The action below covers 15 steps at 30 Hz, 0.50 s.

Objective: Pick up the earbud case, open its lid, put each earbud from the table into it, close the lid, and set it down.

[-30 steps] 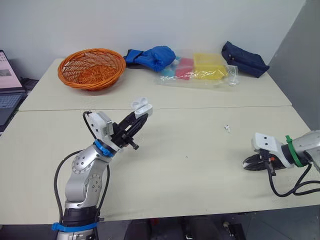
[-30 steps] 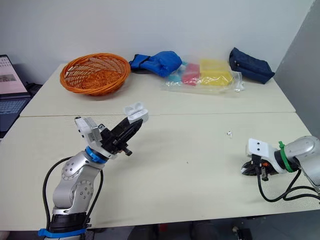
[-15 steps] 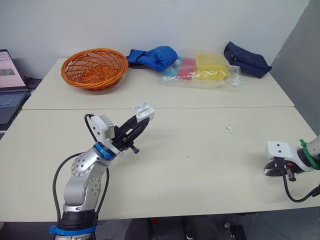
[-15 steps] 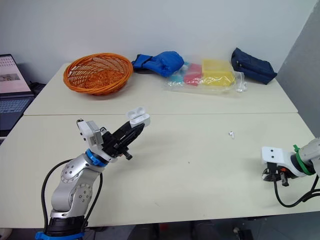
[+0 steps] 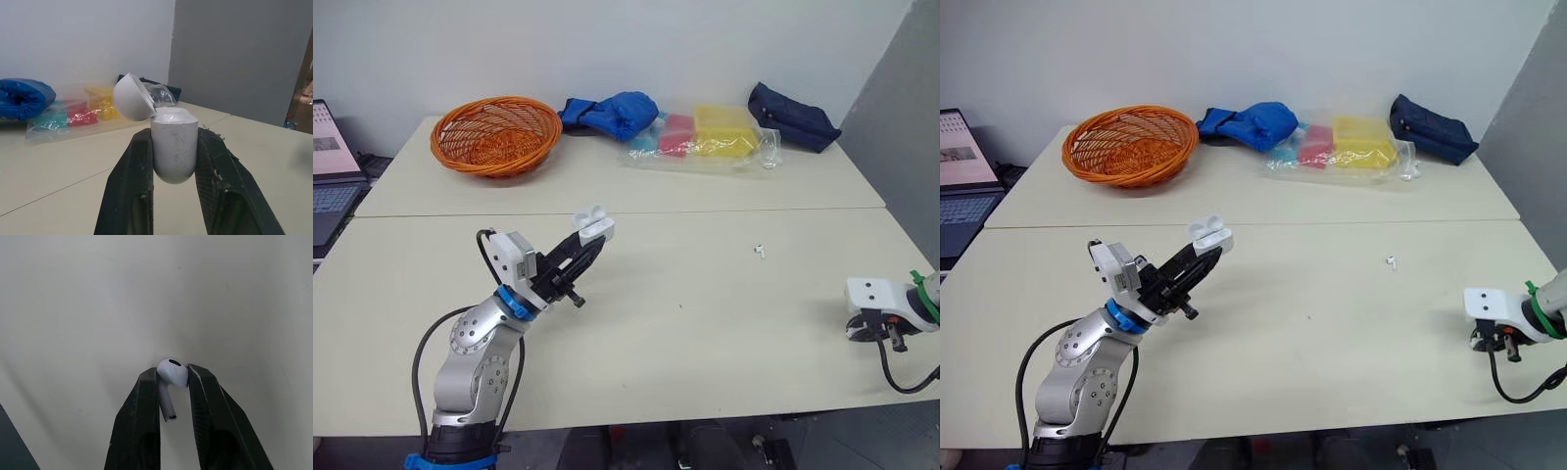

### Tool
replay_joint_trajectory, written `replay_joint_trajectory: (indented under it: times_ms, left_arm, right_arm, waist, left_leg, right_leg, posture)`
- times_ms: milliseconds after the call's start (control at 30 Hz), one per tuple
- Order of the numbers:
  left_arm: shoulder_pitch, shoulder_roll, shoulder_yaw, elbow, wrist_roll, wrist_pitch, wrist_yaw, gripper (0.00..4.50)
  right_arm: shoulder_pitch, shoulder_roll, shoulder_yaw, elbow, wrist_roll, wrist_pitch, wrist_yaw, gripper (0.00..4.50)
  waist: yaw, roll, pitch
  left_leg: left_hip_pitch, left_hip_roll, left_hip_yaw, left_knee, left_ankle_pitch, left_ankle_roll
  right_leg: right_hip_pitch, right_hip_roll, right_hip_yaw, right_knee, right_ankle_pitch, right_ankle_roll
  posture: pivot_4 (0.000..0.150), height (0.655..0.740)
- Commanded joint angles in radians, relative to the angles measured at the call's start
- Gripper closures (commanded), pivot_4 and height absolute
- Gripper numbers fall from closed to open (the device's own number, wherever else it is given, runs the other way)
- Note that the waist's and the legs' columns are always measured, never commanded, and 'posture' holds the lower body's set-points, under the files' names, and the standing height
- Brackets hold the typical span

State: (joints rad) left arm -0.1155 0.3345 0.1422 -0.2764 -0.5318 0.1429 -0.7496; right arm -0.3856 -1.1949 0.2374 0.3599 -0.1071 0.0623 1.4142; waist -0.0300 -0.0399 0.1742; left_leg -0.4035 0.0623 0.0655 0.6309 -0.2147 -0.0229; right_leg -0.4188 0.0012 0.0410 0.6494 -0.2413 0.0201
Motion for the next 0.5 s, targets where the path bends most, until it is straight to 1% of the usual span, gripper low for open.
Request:
replay_joint_trajectory:
  times_ms: [33,67,100,233,400,500]
  left_arm:
    - [-0.003,0.003,-0.007,-0.052,-0.019,-0.007,0.002,3.74]
    - [-0.004,0.004,-0.007,-0.055,-0.02,-0.004,0.004,3.74]
    - [-0.003,0.005,-0.004,-0.055,-0.023,-0.001,0.004,3.74]
    - [0.002,0.006,-0.001,-0.054,-0.026,0.002,0.002,3.74]
    - [0.007,0.001,-0.011,-0.061,-0.027,0.003,0.003,3.74]
    - [0.004,0.001,-0.011,-0.06,-0.026,0.001,0.005,3.74]
  right_arm:
    - [-0.017,0.012,-0.004,0.029,-0.021,-0.001,-0.009,2.76]
    - [-0.018,0.011,-0.005,0.032,-0.024,-0.008,-0.011,2.47]
    - [-0.01,0.003,-0.009,0.032,-0.026,-0.022,-0.01,2.08]
    - [0.015,-0.02,-0.022,0.017,-0.026,-0.035,0.005,0.76]
    - [0.034,-0.033,-0.036,-0.009,-0.019,-0.011,0.022,0.76]
    - [0.035,-0.026,-0.041,-0.027,-0.009,0.05,0.024,0.76]
  waist:
    - [0.0,0.0,0.0]
    - [0.0,0.0,0.0]
    - [0.0,0.0,0.0]
    - [0.0,0.0,0.0]
    - [0.001,0.0,0.0]
    - [0.001,0.0,0.0]
  left_leg:
    - [0.001,0.0,0.001,0.0,0.0,0.0]
    - [0.002,0.0,0.001,0.0,0.0,0.0]
    - [0.003,0.0,0.002,0.0,0.0,0.0]
    - [0.004,0.0,0.004,0.001,0.0,0.0]
    - [0.004,0.0,0.004,0.0,0.0,0.0]
    - [0.004,0.0,0.004,0.0,0.0,0.0]
  right_leg:
    - [0.001,0.0,0.001,0.0,0.0,0.0]
    - [0.002,0.0,0.002,0.0,0.0,-0.001]
    - [0.003,0.0,0.002,0.0,0.0,-0.001]
    - [0.004,0.0,0.001,0.0,0.0,-0.001]
    - [0.004,0.0,0.001,0.0,0.0,0.0]
    - [0.004,0.0,0.001,0.0,0.001,0.0]
  posture:
    - [0.15,0.74]
    - [0.15,0.74]
    - [0.15,0.74]
    - [0.15,0.74]
    - [0.15,0.74]
    - [0.15,0.74]
